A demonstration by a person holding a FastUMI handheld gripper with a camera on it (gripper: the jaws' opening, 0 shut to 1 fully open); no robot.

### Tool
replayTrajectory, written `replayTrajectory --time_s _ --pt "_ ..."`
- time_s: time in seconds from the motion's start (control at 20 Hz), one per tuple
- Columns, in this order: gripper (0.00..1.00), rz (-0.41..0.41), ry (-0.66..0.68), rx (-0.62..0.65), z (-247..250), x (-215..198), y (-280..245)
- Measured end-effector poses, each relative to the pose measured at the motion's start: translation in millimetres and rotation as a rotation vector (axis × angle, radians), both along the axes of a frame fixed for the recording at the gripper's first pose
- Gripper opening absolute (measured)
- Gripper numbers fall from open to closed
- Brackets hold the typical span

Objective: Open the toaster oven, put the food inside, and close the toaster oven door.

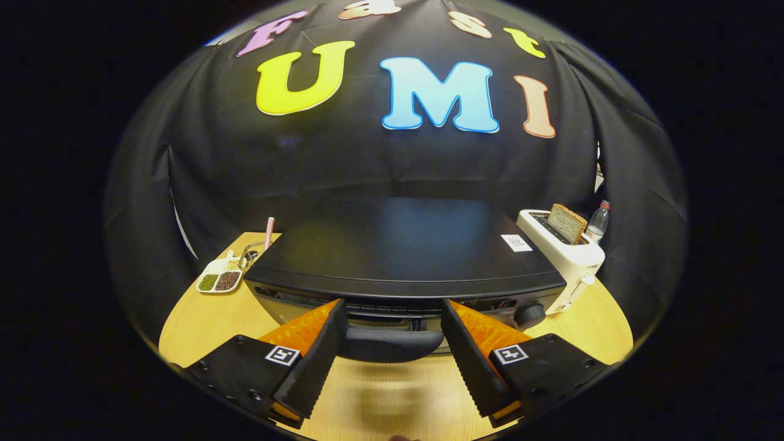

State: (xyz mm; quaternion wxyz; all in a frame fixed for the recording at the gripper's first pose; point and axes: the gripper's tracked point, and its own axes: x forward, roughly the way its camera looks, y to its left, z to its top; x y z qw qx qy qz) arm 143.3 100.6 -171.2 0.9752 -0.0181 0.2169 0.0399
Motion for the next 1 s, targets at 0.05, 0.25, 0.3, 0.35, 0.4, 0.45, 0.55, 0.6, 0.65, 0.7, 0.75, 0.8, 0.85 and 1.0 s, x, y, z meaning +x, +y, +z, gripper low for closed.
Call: replayTrajectory --time_s 0.05,0.25,0.3,0.35,0.4,0.45,0.55,0.6,0.65,0.7,0.75,0.8,0.85,1.0 --pt "0.99 0.004 0.004 -0.008 0 -1 0" --pt "0.99 -0.001 0.019 -0.015 -1 -2 0" --pt "0.99 0.000 0.021 -0.016 -2 -3 -1" --pt "0.99 -0.001 0.025 -0.012 -2 -4 -1" --pt "0.99 -0.005 0.030 -0.002 -5 -4 0" --pt "0.99 -0.004 0.030 -0.001 -3 -3 1" --pt "0.98 0.006 0.028 -0.015 0 -2 -1" --pt "0.98 0.003 0.033 -0.010 -2 -3 0" --pt "0.98 0.003 0.035 -0.008 -3 -4 1" --pt "0.98 0.006 0.038 -0.012 -4 -5 0" --pt "0.98 0.008 0.036 -0.016 -6 -5 0" --pt "0.98 0.008 0.034 -0.017 -8 -7 -2" --pt "0.98 0.008 0.038 -0.016 -10 -8 -2" --pt "0.97 0.011 0.050 -0.018 -14 -22 -3"
